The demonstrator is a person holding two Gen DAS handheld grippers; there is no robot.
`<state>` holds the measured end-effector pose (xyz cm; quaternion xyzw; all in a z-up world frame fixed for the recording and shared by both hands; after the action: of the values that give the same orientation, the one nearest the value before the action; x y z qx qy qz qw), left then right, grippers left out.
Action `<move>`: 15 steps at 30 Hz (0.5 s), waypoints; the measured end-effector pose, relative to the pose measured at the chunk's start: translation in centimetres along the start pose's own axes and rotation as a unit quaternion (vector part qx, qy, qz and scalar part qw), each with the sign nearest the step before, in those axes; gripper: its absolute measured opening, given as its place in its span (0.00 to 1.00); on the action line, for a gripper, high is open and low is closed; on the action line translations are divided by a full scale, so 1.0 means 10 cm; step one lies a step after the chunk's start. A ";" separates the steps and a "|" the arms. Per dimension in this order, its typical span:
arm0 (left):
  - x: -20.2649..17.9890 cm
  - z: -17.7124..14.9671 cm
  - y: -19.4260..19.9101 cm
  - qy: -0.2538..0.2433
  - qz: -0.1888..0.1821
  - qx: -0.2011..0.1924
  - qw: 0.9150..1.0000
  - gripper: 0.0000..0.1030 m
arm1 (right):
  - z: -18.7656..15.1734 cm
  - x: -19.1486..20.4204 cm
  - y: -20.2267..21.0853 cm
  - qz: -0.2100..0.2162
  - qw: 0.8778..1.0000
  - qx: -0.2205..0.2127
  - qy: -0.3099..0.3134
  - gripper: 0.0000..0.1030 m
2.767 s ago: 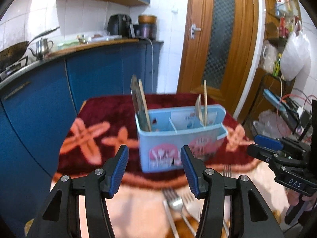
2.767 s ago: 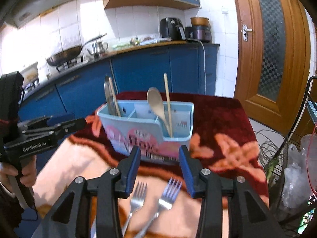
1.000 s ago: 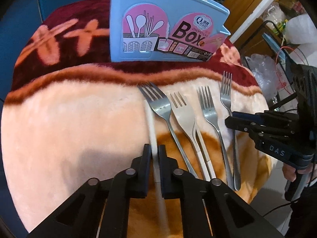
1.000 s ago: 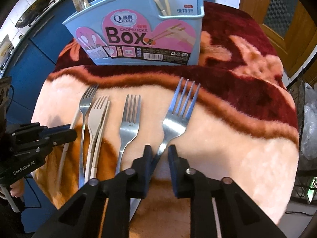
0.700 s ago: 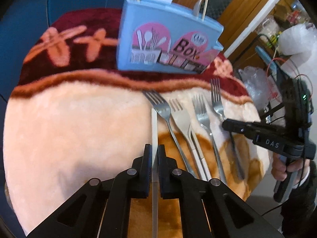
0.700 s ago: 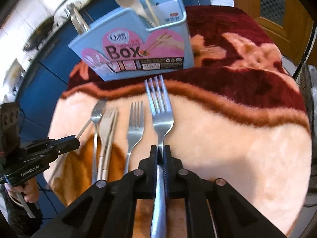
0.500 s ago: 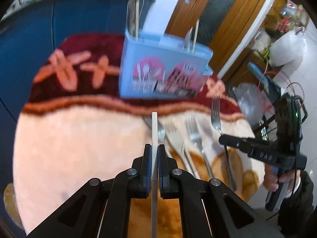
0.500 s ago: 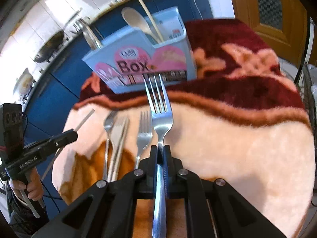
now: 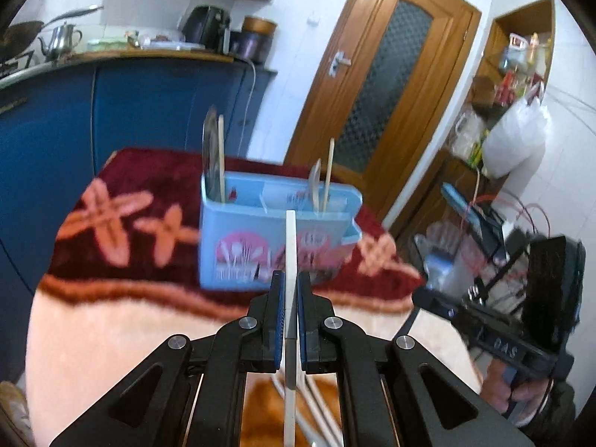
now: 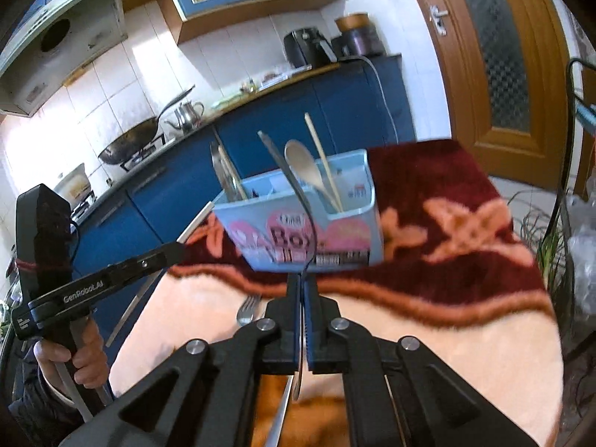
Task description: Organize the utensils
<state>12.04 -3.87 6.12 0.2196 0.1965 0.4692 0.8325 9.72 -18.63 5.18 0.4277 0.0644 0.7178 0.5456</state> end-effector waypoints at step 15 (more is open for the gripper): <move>0.52 -0.41 -0.41 0.152 0.055 0.022 0.987 0.06 | 0.07 0.04 0.05 0.010 0.999 -0.027 0.018 0.04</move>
<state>15.18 -0.52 -0.17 0.1742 0.3182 0.5375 0.7613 9.84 -18.75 6.09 0.4000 0.0505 0.7328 0.5481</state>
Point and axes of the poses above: each gripper's, at about its wrist camera, not at the fingertips, and y roughly against the way its jaws point, x to its left, z to its top, the point moved 4 cm from there along -y, roughly the way its jaws point, and after that the axes turned 15 degrees about -y, right-handed, at the moved point
